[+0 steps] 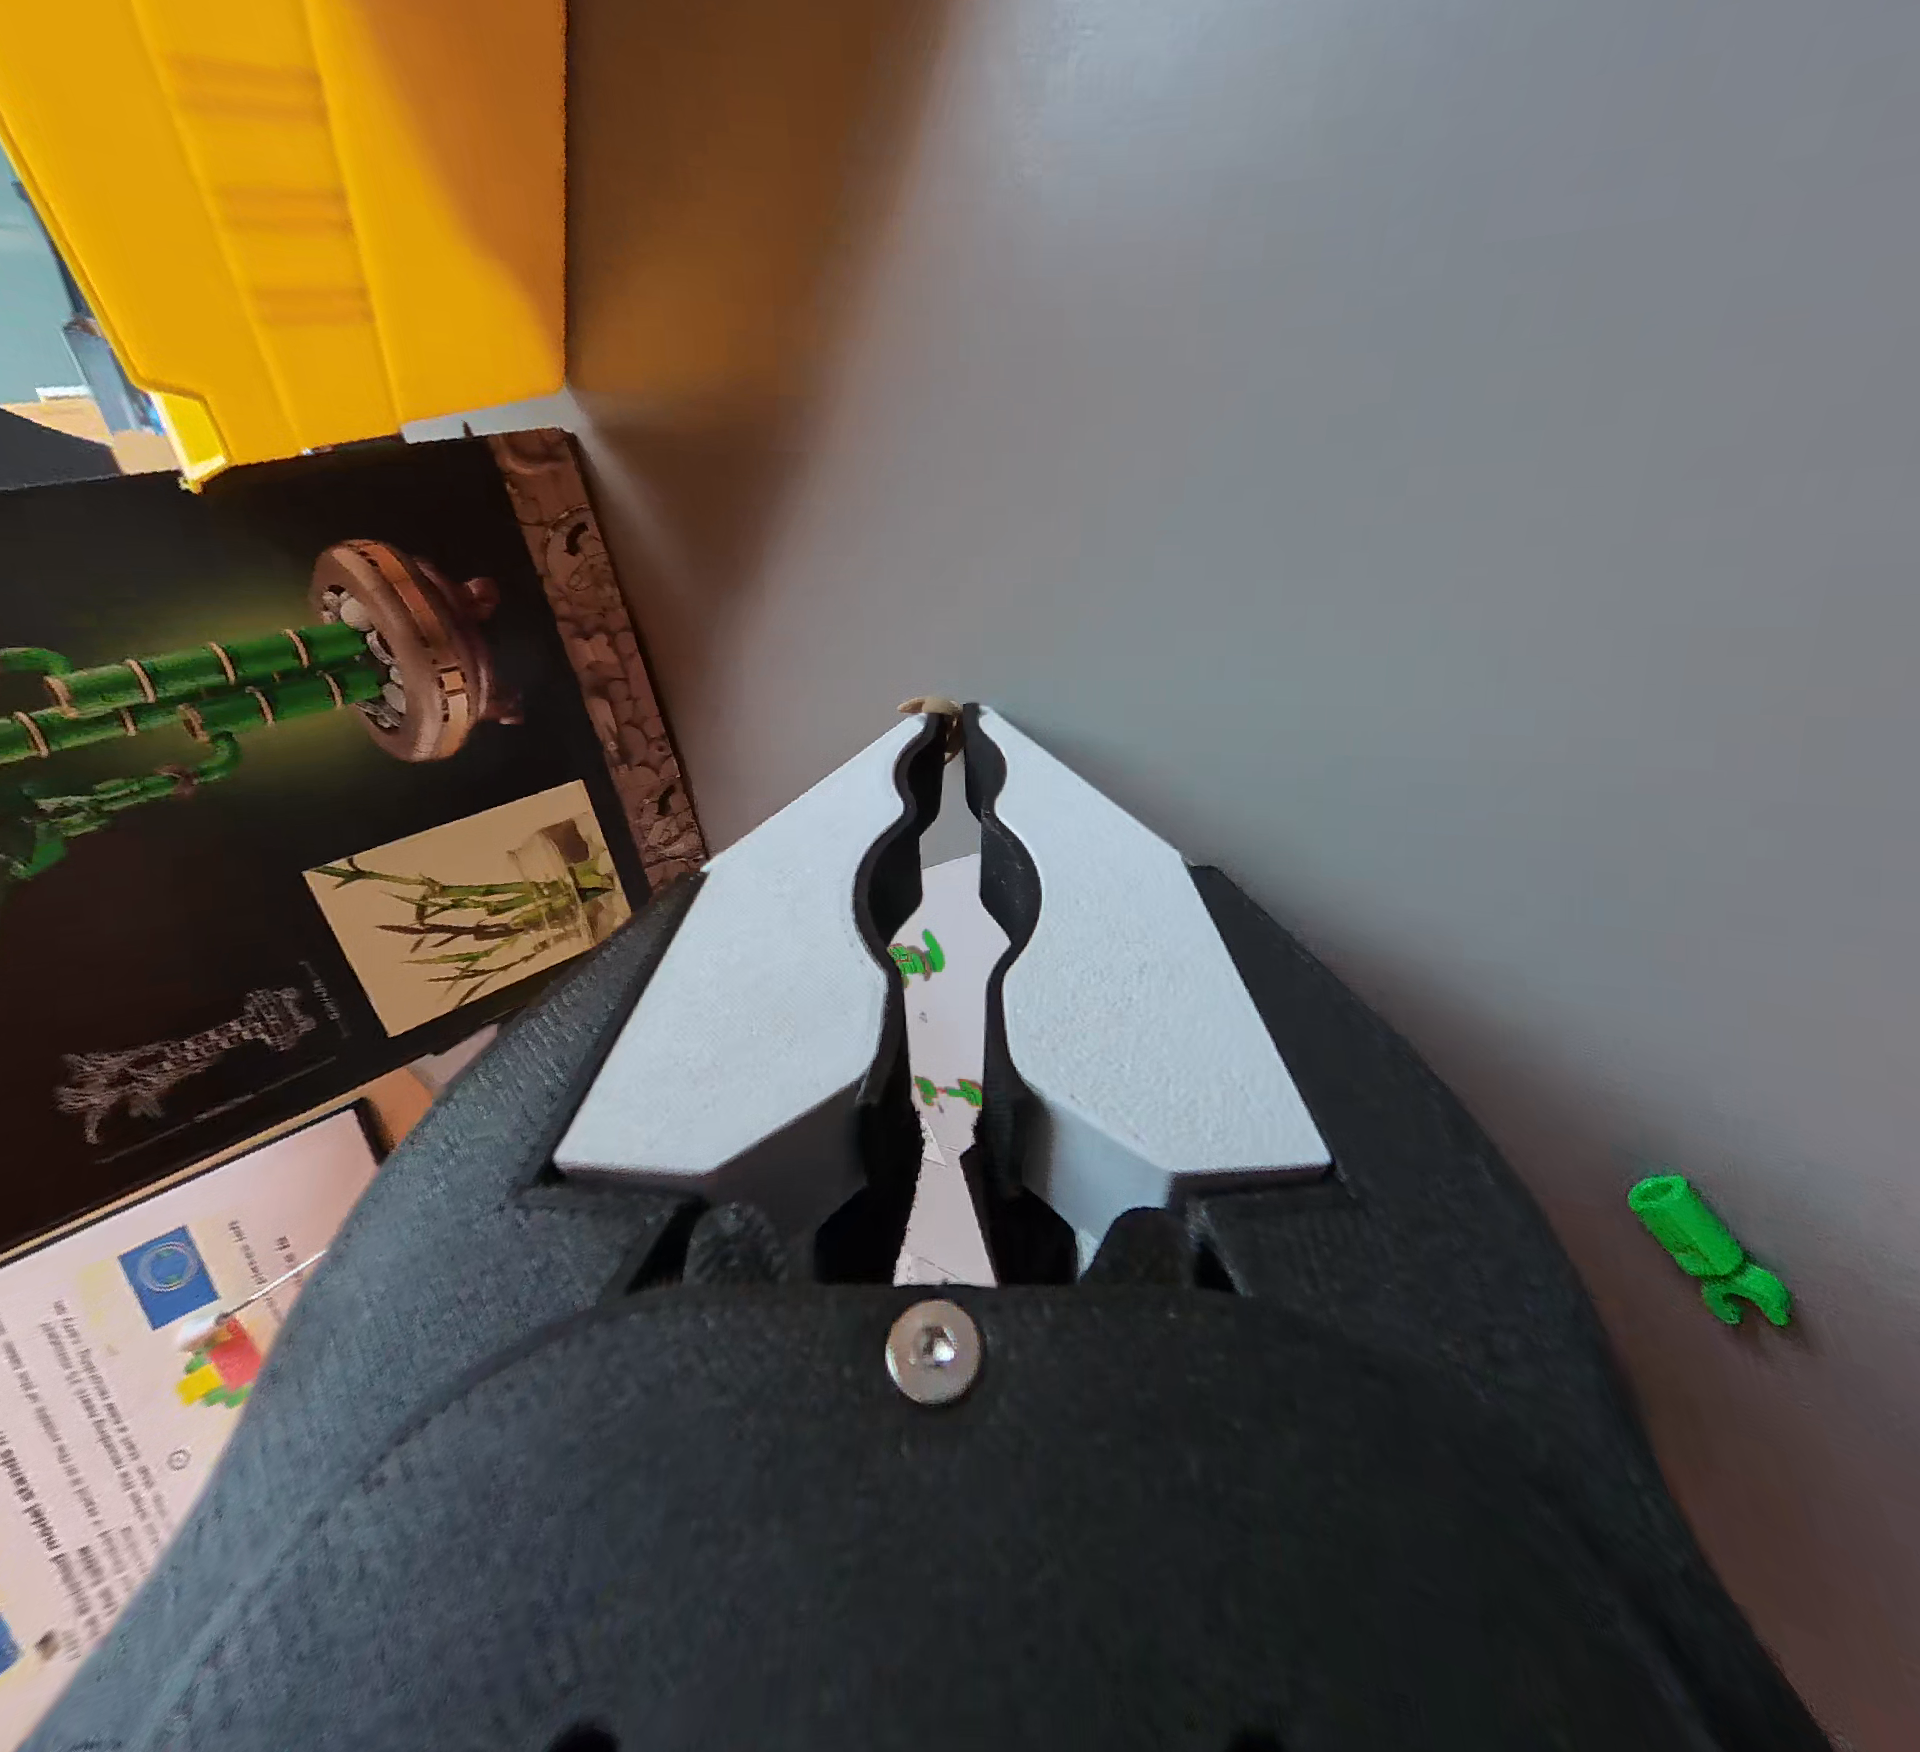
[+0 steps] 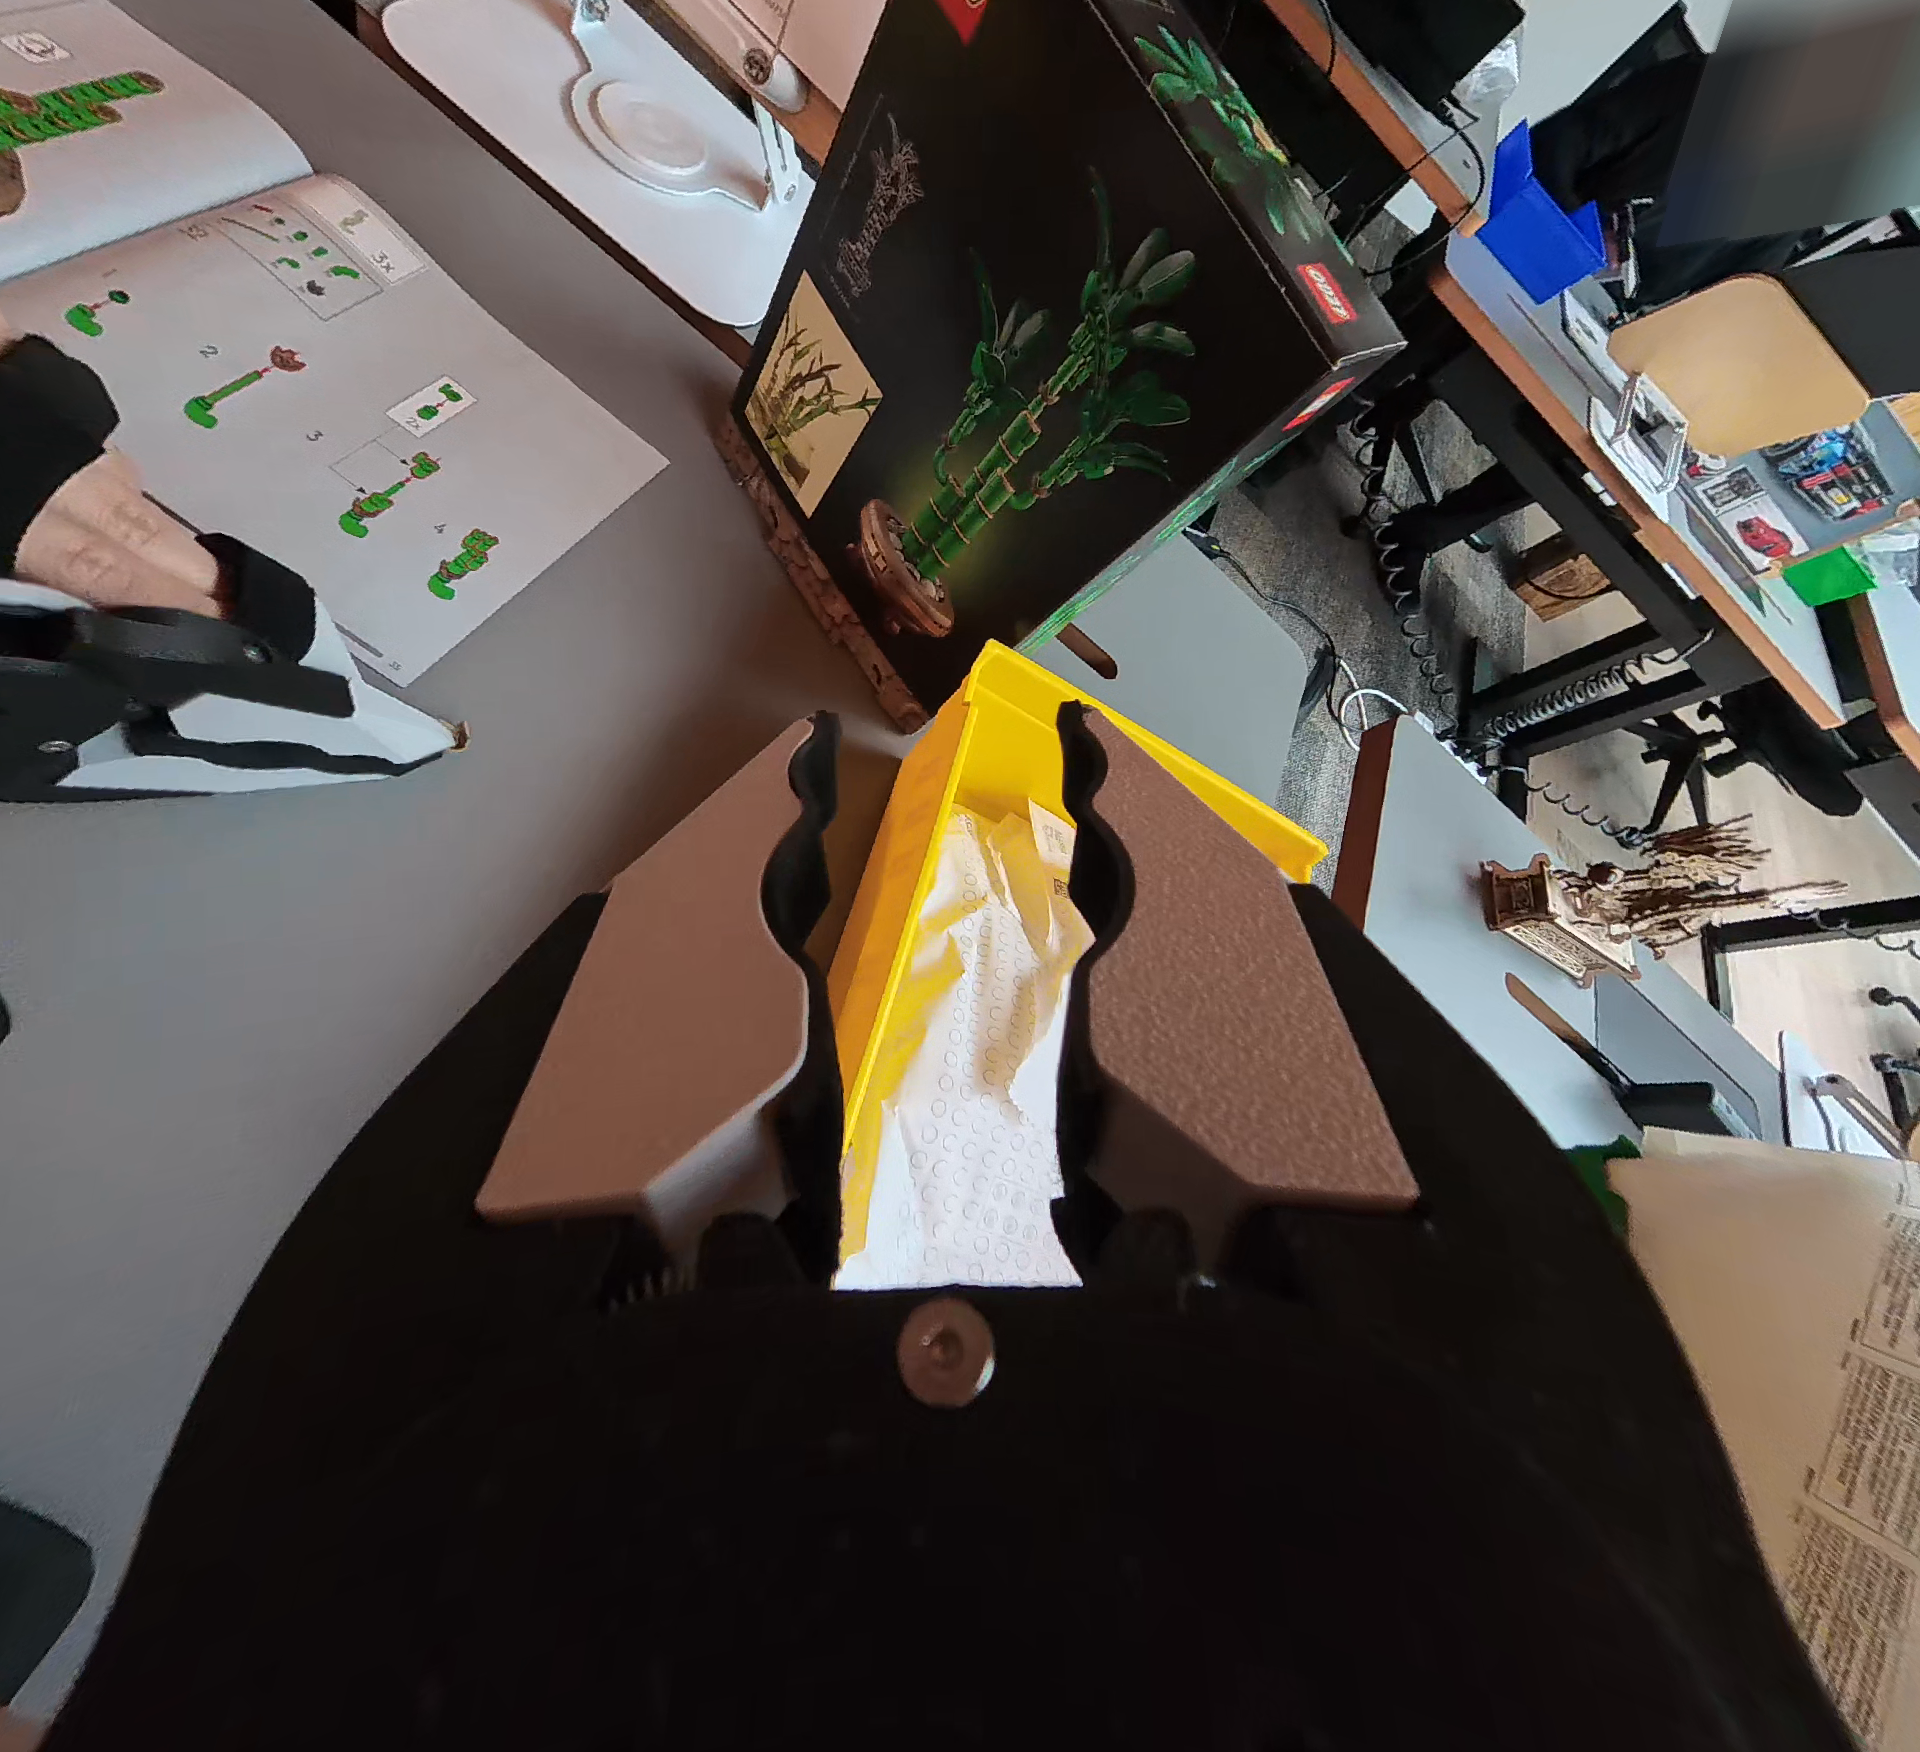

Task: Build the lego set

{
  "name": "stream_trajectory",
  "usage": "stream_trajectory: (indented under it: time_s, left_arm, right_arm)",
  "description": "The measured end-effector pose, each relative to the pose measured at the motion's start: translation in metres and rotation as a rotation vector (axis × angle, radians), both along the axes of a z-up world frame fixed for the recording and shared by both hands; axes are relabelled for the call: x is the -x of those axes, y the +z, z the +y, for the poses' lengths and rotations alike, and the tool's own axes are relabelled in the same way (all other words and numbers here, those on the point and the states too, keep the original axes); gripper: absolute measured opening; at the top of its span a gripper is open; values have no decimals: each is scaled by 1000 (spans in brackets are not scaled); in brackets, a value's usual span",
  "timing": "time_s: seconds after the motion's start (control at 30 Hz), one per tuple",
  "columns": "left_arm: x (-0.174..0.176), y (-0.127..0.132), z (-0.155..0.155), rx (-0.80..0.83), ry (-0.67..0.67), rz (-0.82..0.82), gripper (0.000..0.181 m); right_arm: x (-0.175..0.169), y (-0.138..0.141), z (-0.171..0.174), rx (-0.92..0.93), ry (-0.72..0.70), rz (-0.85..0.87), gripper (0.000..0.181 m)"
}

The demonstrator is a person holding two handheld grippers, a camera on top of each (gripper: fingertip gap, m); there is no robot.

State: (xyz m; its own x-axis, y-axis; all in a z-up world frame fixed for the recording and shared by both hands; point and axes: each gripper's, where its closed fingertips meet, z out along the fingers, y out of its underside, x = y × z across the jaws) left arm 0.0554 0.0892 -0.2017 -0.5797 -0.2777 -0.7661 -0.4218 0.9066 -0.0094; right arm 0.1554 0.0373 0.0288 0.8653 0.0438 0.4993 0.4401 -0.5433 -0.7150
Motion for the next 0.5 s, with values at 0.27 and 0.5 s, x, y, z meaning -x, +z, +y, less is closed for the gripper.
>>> stream_trajectory:
  time_s: [0.27, 0.5]
  left_arm:
    - [4, 0, -3, 20, -11, 22, 2]
    - [4, -1, -4, 81, 24, 68, 2]
  right_arm:
    - [10, 2, 7, -5, 39, -10, 43]
    - [14, 5, 5, -12, 59, -4, 43]
